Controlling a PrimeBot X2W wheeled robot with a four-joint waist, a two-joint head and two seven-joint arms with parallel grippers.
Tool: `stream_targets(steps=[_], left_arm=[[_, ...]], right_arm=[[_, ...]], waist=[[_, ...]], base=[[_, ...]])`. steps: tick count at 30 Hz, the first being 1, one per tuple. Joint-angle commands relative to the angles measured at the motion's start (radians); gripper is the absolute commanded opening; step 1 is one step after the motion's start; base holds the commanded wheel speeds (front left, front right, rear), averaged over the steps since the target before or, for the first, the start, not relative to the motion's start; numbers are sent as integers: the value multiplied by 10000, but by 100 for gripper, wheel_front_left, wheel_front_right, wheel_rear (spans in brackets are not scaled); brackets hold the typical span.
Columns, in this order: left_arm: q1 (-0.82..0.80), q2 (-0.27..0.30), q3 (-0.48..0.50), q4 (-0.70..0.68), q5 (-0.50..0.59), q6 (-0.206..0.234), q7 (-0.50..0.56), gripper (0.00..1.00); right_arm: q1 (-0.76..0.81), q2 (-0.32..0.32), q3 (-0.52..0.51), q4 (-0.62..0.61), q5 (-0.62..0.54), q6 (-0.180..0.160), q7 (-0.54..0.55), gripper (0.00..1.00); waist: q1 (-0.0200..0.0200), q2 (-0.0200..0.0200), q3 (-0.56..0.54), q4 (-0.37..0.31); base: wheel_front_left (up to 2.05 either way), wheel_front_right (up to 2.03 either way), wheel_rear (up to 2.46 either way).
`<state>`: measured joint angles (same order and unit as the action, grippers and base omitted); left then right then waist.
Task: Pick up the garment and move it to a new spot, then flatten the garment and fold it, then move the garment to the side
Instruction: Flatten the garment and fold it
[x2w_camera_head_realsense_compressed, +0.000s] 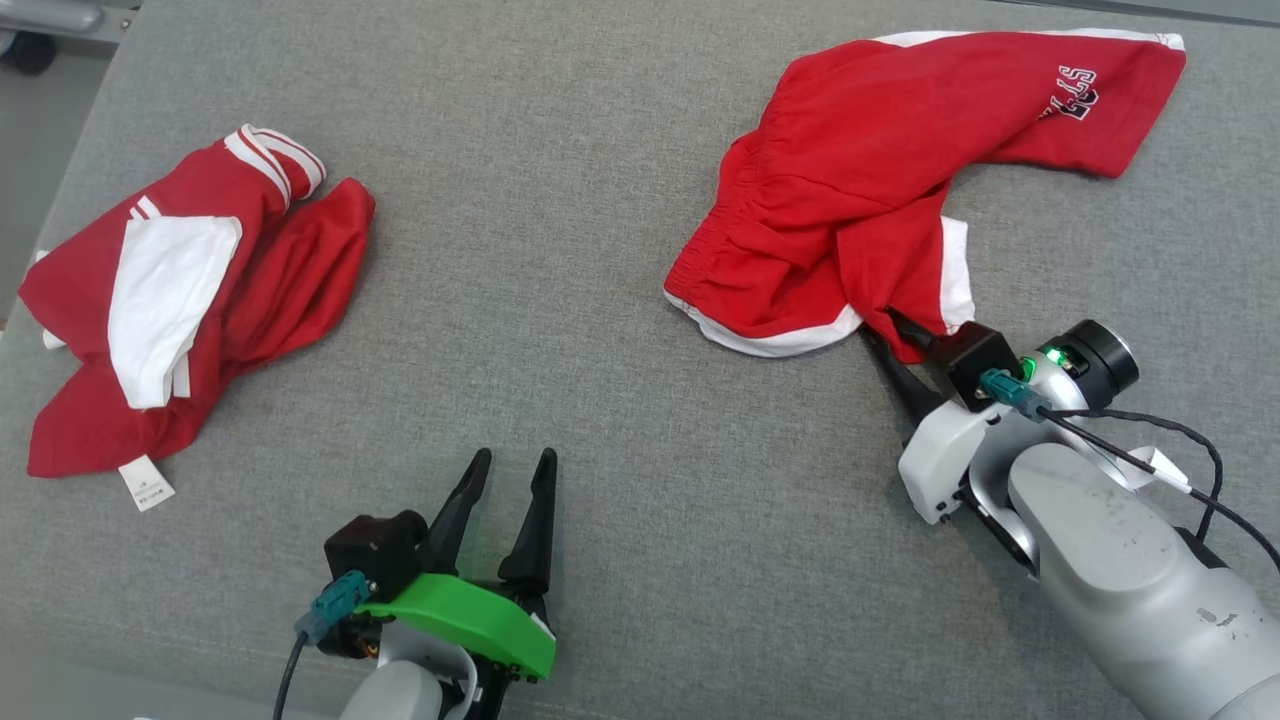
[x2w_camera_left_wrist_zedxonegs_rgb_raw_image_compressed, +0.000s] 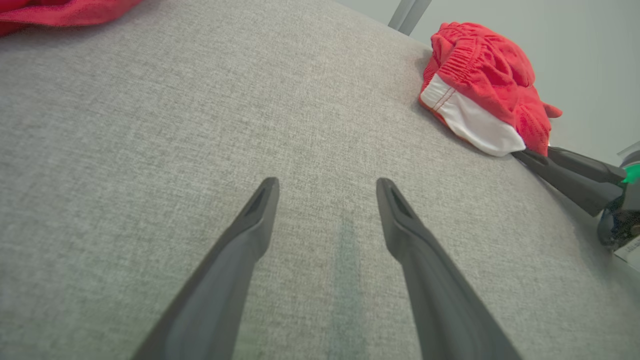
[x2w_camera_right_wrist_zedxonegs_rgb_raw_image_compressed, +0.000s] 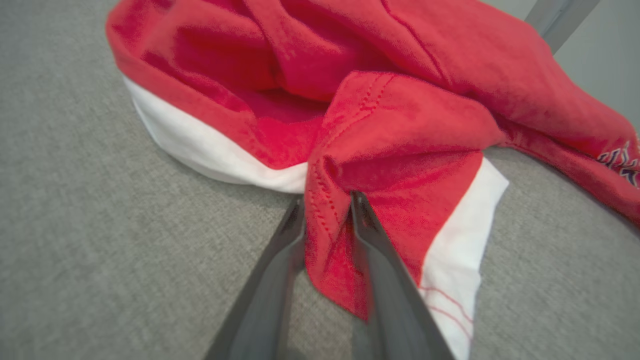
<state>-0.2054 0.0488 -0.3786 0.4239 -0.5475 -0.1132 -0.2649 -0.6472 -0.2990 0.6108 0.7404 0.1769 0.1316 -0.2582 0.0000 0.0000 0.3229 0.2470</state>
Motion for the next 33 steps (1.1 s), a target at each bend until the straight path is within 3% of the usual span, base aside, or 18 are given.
stream_targets(steps=[1,6,12,17,22,26,27,28,33], left_arm=[[-78,32,77,-42,52,2,8,100],[317,32,278,-112,234,-45,8,100],[857,33,579,-14,524,-93,8,100],[1087,35,738,-18,722,-93,9,100],[797,35,627,-13,886,-104,9,100],[391,35,438,71,932,-138,9,100],[310,35,400,104,933,-144,9,100],[212,37,379,145,954,-150,9,100],[-5,35,463,167,1003,-166,9,100]], right_arm=[[46,-34,-37,131,128,-17,12,0],[398,41,-264,-765,954,-15,-72,0],[1588,103,-447,-3329,3575,-15,-74,0],[2356,-193,-1398,-4865,5487,-15,271,0],[2397,-375,-2984,-4179,5733,-11,772,0],[1745,-705,-3865,-2048,4743,-9,1170,0],[1646,-713,-4063,-1342,4471,-12,1265,87],[1407,-814,-4259,-733,4050,-9,1125,100],[675,-1101,-5399,1700,1986,-11,184,100]], waist=[[0,0,-40,-5],[0,0,-581,-421],[0,0,-1687,-1379],[0,0,-2020,-1955],[0,0,-1588,-1983],[0,0,-1027,-1658],[0,0,-915,-1565],[0,0,-816,-1474],[0,0,-742,-1258]], base=[[0,0,0],[0,0,0],[0,0,0],[0,0,0],[0,0,0],[0,0,0],[0,0,0],[0,0,0],[0,0,0]])
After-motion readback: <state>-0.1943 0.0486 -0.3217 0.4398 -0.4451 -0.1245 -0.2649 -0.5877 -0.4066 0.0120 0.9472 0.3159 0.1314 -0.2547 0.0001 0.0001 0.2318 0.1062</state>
